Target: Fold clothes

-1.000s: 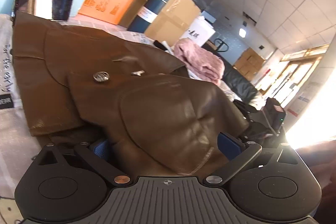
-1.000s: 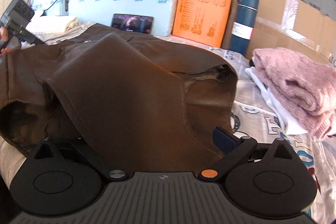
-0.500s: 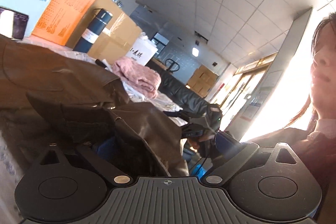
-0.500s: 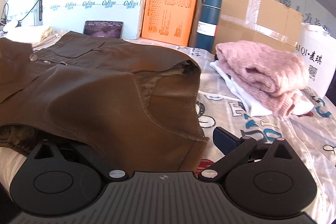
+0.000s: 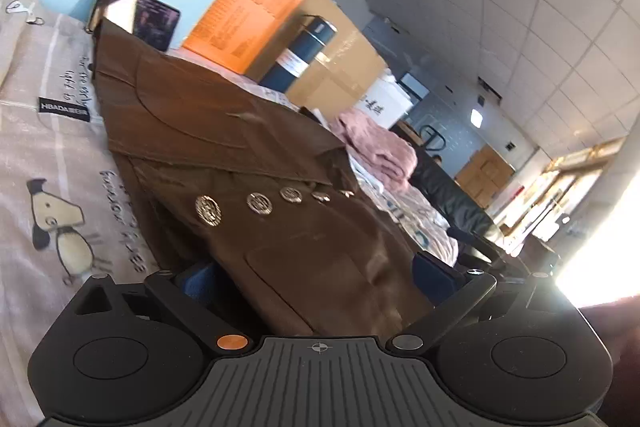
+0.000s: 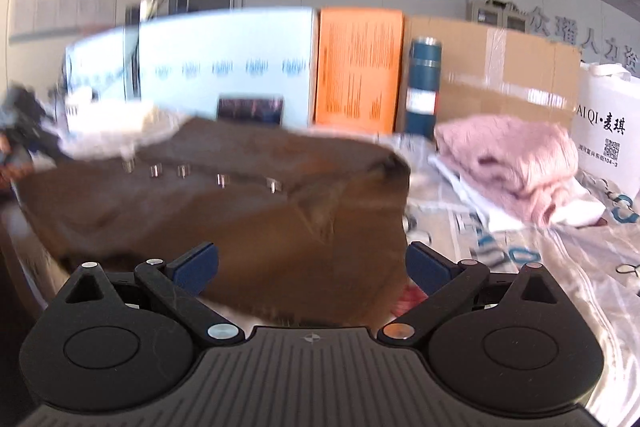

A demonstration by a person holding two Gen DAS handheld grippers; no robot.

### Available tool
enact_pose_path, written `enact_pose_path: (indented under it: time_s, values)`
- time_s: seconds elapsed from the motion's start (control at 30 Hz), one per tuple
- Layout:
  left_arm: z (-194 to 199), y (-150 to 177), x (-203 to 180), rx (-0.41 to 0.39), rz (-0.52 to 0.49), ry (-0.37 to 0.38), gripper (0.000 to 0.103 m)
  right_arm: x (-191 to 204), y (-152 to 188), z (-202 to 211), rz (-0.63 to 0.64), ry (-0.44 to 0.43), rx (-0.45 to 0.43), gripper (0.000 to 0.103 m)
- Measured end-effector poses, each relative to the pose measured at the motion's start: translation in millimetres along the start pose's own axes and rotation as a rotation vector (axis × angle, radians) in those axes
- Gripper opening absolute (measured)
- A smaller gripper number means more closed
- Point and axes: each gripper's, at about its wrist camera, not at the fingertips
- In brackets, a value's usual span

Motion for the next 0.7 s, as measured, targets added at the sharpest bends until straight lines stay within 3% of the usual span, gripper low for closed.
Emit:
enact_pose_path:
  time_s: [0.07, 0.13, 0.17, 0.23, 0.27, 0.3, 0.33, 0.5, 0.57, 0.7]
  values:
    - [-8, -7, 10, -0.011, 0.033, -0.017, 0.100, -3, -7, -8, -0.041, 0.028, -0.017, 0.101]
    - [-18, -14, 13, 0.007, 0.028, -0.087, 0.099, -4, -13, -28, -0.038, 0.106, 0.014, 0.101]
    - [-22, -16, 10, 0.017, -0.002, -0.131, 0.091, -3, -14, -38, -0.029, 0.136, 0.031, 0.101]
    - [-30, -18, 3, 0.057, -0.090, -0.222, 0.058, -3, -18, -57, -0.016, 0.135, 0.053, 0.101]
    - [-34, -19, -1, 0.083, -0.137, -0.271, 0.030, -2, -20, -67, -0.009, 0.132, 0.064, 0.101]
    - [-38, -19, -4, 0.108, -0.182, -0.322, 0.014, -1, -23, -76, -0.012, 0.098, 0.072, 0.101]
    - [-39, -18, -9, 0.119, -0.223, -0.364, 0.010, 0, -26, -85, -0.015, 0.065, 0.079, 0.101]
    - [-42, -24, -53, 0.095, -0.541, -0.508, 0.008, 24, -35, -129, 0.058, -0.019, 0.132, 0.101]
    - [-49, -27, -48, 0.164, -0.547, -0.537, 0.009, 33, -35, -141, 0.090, -0.047, 0.153, 0.101]
    - [-55, -20, -38, 0.240, -0.572, -0.598, 0.032, 46, -28, -152, 0.159, -0.037, 0.201, 0.101]
Point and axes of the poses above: each gripper's, at about its wrist camera, not at the fingertips, and z roughly against the way its jaws point, x to its left, y to its underside, and after that the axes turned 14 degrees about -z, right-handed
